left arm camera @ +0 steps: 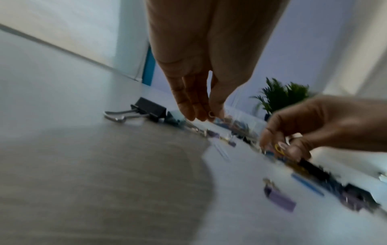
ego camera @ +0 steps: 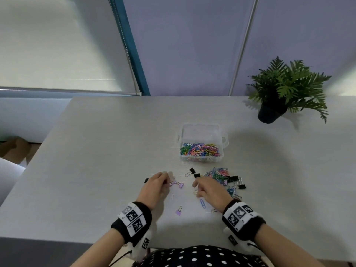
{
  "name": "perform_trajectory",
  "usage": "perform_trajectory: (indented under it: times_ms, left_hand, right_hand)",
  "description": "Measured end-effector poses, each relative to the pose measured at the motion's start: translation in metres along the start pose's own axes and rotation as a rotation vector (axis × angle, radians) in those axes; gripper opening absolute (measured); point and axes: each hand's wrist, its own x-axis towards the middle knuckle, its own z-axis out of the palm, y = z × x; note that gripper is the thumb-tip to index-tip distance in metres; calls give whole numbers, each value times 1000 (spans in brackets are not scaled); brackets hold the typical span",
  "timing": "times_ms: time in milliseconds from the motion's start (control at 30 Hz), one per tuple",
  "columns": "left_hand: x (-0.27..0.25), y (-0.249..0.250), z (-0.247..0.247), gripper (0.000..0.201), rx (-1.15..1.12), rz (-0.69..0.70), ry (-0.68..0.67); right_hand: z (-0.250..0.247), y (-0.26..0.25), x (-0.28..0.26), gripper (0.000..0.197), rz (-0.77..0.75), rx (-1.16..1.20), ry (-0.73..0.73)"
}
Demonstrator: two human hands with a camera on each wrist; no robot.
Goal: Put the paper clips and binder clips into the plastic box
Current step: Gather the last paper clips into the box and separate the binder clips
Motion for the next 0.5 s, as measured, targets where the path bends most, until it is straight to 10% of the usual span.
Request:
perform_trajectory:
  times_ms: [500]
  left_hand:
    - [1,3,9,11,160,72,-208]
  right_hand:
    - [16,-5,-14,15,79,-328,-103]
